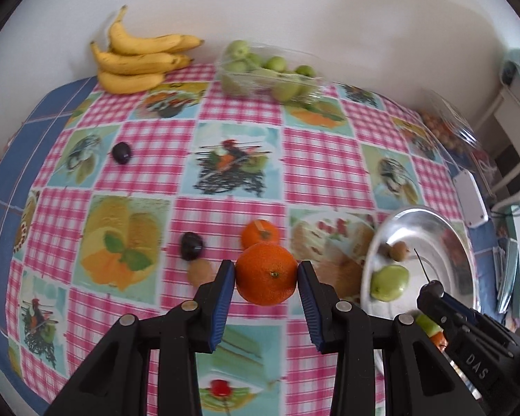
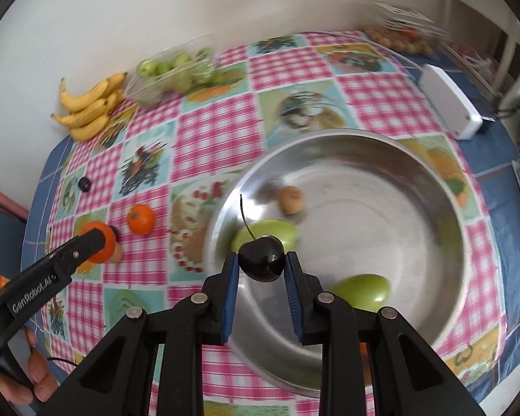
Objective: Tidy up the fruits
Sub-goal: 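Carry the mandarin and dark cherry in both grippers over the steel bowl, then open the right gripper to drop the cherry while the left gripper drops the mandarin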
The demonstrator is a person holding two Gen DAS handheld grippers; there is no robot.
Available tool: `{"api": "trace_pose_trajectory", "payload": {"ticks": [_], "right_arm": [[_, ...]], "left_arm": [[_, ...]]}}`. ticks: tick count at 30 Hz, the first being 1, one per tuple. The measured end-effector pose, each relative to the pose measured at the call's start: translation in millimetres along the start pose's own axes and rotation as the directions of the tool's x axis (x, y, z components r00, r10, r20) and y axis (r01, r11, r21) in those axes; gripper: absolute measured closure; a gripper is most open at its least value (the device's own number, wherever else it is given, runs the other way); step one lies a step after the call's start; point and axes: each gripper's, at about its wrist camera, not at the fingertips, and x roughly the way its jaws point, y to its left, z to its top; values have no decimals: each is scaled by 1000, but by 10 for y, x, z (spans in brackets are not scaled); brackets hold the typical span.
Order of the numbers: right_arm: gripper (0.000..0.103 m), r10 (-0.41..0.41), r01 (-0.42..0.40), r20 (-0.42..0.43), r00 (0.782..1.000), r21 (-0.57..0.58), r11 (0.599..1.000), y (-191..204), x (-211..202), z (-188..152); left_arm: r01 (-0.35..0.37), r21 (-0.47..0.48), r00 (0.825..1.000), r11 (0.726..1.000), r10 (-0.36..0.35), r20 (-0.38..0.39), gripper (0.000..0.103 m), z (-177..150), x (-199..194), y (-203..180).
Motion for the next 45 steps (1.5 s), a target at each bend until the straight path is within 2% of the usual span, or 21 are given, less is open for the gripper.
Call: {"api": "trace_pose_trajectory", "payload": {"ticks": [15,25,33,45], "right_arm": [[75,-27,24,24,999,125,992,-762,-218,-35],[75,-35,30,24,999,172,985,-1007,-251,-51],[75,-56,65,-52,997,186,980,-1064,-29,-108],[75,-63,84,-103,993,223,971,-1185,97,-179]], "left_arm": [[22,173,1000,985,-20,-17,63,-231,79,-874],[21,270,1000,963,-17,-19,63,-374,100,-1269],[5,322,998,947,16,-63,63,-500,292,-1408],[2,338,994,941,36,-107,62,-566,441,-1416]]}}
